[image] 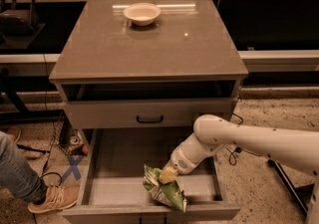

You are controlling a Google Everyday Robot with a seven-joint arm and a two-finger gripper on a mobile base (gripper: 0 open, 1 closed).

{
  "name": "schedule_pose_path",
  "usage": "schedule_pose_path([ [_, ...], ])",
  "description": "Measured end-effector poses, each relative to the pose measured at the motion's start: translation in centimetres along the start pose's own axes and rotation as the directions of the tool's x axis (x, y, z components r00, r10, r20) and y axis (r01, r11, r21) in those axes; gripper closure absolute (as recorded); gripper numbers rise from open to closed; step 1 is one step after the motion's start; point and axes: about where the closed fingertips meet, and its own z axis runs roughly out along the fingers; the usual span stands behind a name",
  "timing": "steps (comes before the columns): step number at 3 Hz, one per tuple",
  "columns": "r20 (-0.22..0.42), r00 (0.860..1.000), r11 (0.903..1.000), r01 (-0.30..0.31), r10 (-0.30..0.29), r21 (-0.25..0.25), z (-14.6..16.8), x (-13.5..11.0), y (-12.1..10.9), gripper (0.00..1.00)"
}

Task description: Place green jalapeno chip bag into middle drawer

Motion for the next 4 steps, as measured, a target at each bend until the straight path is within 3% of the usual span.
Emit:
schedule_pose_path([
  [1,0.001,1.000,1.0000,-0.002,0.002,0.002,0.6,-0.1,-0.1,0.28],
  [2,0.016,1.000,0.9989,-0.021,0.020,0.043,-0.3,0.1,-1.0,0.00],
  [3,0.024,0.999,0.9927,-0.044,0.042,0.112,-2.4,0.8,-2.4,0.00],
  [4,0.061,0.989,0.9673,-0.141,0.131,0.211,-6.5,3.9,-4.3,0.00],
])
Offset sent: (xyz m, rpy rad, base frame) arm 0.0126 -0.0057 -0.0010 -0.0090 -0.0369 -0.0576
